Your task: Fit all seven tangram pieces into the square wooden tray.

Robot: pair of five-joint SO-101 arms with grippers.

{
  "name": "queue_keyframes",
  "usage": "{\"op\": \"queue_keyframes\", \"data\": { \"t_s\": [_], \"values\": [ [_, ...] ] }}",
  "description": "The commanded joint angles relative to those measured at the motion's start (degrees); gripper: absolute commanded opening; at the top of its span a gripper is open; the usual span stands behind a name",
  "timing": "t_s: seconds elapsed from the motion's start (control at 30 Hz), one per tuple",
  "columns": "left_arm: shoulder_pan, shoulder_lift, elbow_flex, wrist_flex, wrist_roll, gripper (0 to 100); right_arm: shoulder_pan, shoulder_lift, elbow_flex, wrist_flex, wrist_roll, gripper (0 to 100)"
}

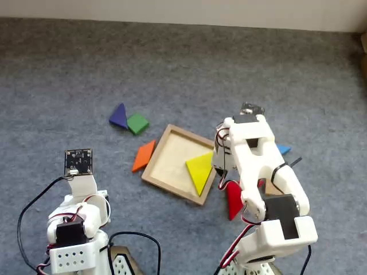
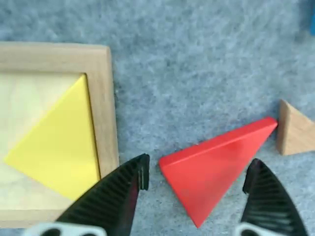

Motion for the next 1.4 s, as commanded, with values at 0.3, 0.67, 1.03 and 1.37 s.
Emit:
{"op": "queue_keyframes", "data": {
  "t_s": [0.3,0.67,1.03,1.37],
  "values": [
    [-0.4,-1.89,1.1,0.18,0.0,4,0.22,-0.31,7.34,-7.08,-0.62,30.3],
    [-0.4,-1.89,1.1,0.18,0.0,4,0.4,-0.75,8.13,-6.99,-0.18,16.2],
    [-0.4,-1.89,1.1,0.18,0.0,4,0.48,-8.84,-1.1,4.88,7.03,14.2],
    [-0.4,-1.89,1.1,0.18,0.0,4,0.13,-19.21,-1.89,5.14,18.81,14.2]
  ]
}}
